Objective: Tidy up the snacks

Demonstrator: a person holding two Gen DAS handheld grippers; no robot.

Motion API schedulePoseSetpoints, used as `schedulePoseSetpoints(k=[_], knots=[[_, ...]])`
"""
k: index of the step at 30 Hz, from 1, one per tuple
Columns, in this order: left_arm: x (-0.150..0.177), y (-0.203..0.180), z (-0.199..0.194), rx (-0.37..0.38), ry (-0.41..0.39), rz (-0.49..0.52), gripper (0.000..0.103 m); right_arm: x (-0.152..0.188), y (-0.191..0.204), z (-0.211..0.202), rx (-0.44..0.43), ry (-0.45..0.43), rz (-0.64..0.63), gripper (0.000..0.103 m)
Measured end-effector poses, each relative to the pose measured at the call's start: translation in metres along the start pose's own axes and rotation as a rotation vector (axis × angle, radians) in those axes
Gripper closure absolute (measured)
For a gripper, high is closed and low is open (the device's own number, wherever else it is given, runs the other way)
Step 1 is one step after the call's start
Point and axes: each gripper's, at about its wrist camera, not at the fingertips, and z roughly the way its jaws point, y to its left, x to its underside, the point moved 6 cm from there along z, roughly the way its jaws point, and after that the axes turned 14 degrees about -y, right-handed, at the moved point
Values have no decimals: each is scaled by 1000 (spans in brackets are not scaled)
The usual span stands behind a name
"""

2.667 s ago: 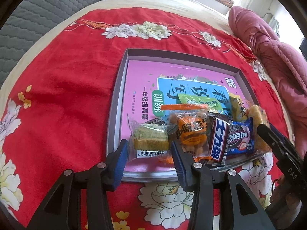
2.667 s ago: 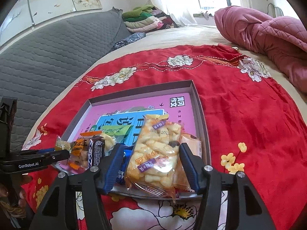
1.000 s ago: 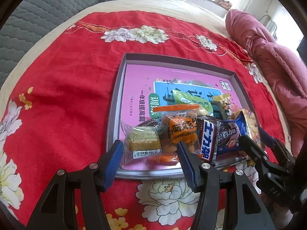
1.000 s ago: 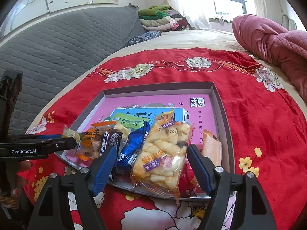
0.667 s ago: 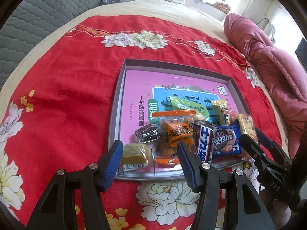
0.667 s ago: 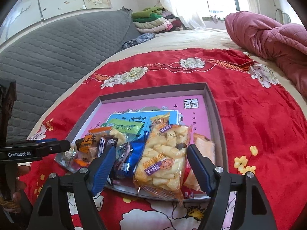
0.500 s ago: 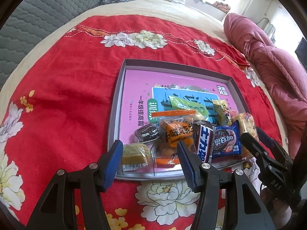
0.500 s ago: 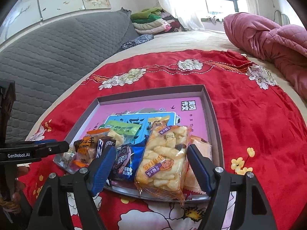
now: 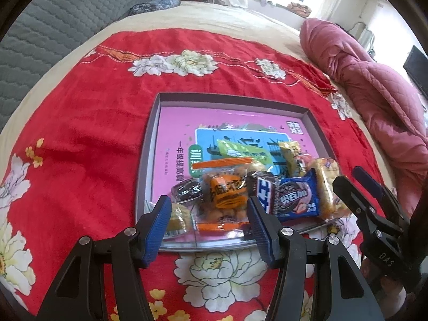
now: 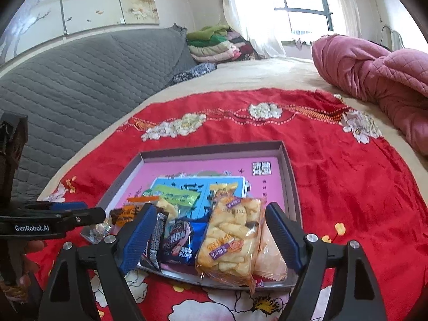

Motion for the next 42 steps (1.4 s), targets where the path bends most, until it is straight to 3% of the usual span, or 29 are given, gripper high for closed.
schedulePoseSetpoints(k=[9, 13, 26, 35, 42], knots=[[-7, -17, -16, 31, -36, 20, 43, -27, -1, -27, 9, -130, 10, 9], [-7, -23, -21, 48, -36, 20, 42, -27, 0, -35, 14, -142, 24, 7], [11, -17, -42, 38, -21, 30, 42, -13, -3, -65, 97, -77, 100, 6], [37, -13, -62, 10, -7, 40, 42, 20, 9, -91, 167, 65, 109, 5], [58, -15, -67, 4, 17, 14, 42, 35, 19, -104, 191, 98, 83, 5]])
